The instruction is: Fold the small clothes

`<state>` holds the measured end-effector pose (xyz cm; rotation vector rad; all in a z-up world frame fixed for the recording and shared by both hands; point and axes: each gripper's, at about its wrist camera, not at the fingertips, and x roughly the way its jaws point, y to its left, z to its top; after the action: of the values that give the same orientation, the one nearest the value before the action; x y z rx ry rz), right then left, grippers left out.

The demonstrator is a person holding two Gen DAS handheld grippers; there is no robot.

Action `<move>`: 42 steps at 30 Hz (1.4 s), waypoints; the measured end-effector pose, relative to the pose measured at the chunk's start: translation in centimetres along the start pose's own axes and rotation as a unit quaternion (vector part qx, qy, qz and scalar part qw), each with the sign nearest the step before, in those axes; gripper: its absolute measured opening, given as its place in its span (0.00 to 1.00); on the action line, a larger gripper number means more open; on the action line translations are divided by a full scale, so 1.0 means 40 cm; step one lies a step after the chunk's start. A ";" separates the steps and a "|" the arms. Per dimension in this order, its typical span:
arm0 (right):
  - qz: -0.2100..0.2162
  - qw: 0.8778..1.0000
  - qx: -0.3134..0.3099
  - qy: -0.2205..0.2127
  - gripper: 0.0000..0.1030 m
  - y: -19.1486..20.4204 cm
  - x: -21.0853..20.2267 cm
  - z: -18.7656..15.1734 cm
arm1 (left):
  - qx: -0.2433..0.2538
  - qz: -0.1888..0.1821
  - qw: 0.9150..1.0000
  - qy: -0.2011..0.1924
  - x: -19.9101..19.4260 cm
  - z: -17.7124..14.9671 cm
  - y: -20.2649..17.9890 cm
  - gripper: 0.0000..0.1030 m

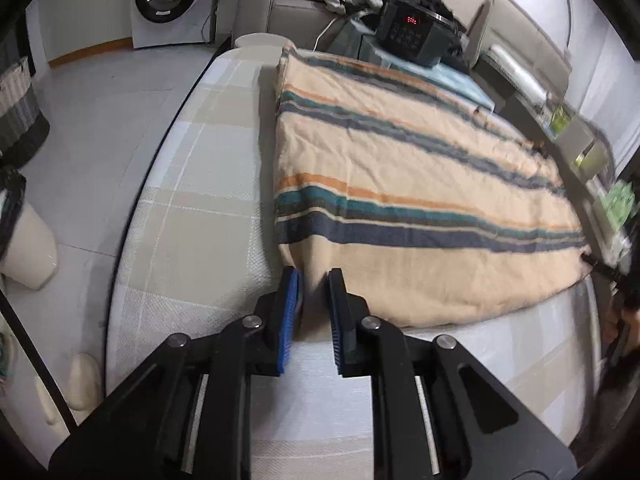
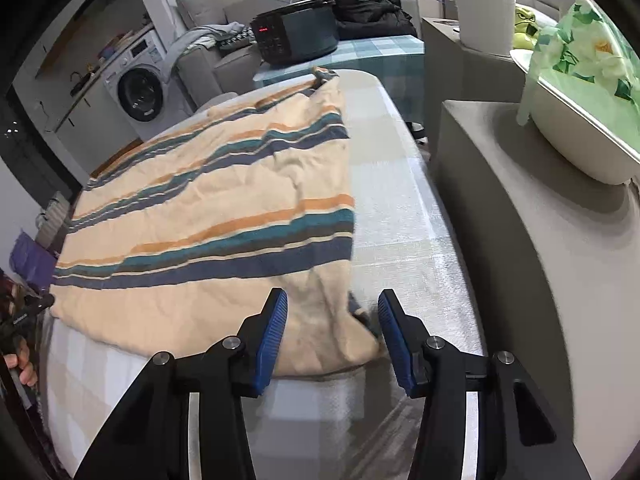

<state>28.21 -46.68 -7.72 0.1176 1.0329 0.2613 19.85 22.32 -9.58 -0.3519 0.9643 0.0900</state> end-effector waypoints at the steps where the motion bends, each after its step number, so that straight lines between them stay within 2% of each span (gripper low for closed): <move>1: 0.007 1.000 0.002 0.001 0.48 0.000 0.001 0.001 | -0.010 -0.007 1.000 0.000 -0.001 0.001 0.006 0.22; 2: 0.005 1.000 0.003 0.002 0.48 -0.002 0.005 0.001 | -0.020 -0.014 1.000 -0.001 0.003 0.003 0.012 0.31; 4: -0.004 1.000 0.004 0.000 0.44 -0.002 0.016 0.006 | -0.030 -0.008 1.000 -0.001 0.019 0.006 0.018 0.34; 5: -0.002 1.000 0.006 0.000 0.36 -0.003 0.024 0.008 | -0.033 -0.005 0.999 0.002 0.031 0.007 0.019 0.34; 6: -0.001 1.000 0.007 -0.004 0.33 0.000 0.030 0.010 | -0.030 -0.006 1.000 -0.006 0.033 0.007 0.017 0.34; 7: -0.001 1.000 0.002 -0.006 0.23 0.005 0.031 0.010 | -0.025 -0.003 1.000 -0.002 0.039 0.010 0.012 0.34; 9: -0.011 1.000 -0.012 -0.006 0.16 0.017 0.034 0.007 | -0.009 -0.002 1.000 0.004 0.044 0.006 -0.002 0.18; 11: -0.012 1.000 -0.022 -0.001 0.13 0.023 0.031 -0.001 | 0.016 0.012 1.000 0.006 0.044 -0.002 -0.019 0.18; 13: -0.010 1.000 -0.027 0.006 0.13 0.024 0.023 -0.011 | 0.038 0.024 0.999 0.012 0.036 -0.019 -0.033 0.17; 18: -0.009 1.000 -0.024 0.018 0.13 0.015 -0.014 -0.056 | 0.052 0.020 0.998 0.023 -0.018 -0.087 -0.026 0.18; 25: -0.005 0.999 -0.025 0.024 0.14 0.011 -0.124 -0.225 | 0.042 0.008 0.999 0.025 -0.126 -0.244 -0.012 0.18; 28: -0.025 0.999 -0.036 0.010 0.25 0.022 -0.165 -0.272 | 0.036 0.005 0.999 0.020 -0.167 -0.283 -0.012 0.19; 29: -0.038 0.999 -0.038 -0.004 0.26 0.032 -0.187 -0.281 | 0.033 0.006 0.999 0.014 -0.180 -0.281 -0.013 0.19; 32: -0.034 0.997 -0.049 -0.047 0.33 0.079 -0.244 -0.279 | 0.040 0.023 0.999 -0.018 -0.239 -0.258 -0.032 0.20; 34: -0.027 0.994 -0.069 -0.074 0.41 0.140 -0.263 -0.272 | 0.047 0.016 0.998 -0.039 -0.274 -0.245 -0.062 0.29; 36: -0.001 0.992 -0.090 -0.084 0.44 0.212 -0.244 -0.258 | 0.055 -0.011 0.996 -0.064 -0.291 -0.229 -0.112 0.55; 38: 0.031 0.991 -0.109 -0.078 0.44 0.290 -0.199 -0.255 | 0.057 -0.039 0.995 -0.076 -0.282 -0.212 -0.164 0.69; 39: 0.043 0.989 -0.120 -0.071 0.44 0.330 -0.167 -0.250 | 0.065 -0.060 0.993 -0.075 -0.270 -0.209 -0.194 0.74; 42: 0.074 0.988 -0.133 -0.036 0.44 0.429 -0.060 -0.238 | 0.082 -0.098 0.990 -0.060 -0.199 -0.221 -0.294 0.75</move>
<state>16.15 -31.07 -6.82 -0.0387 0.9097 0.5230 11.05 8.97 -4.68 -0.2844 0.8082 -0.1464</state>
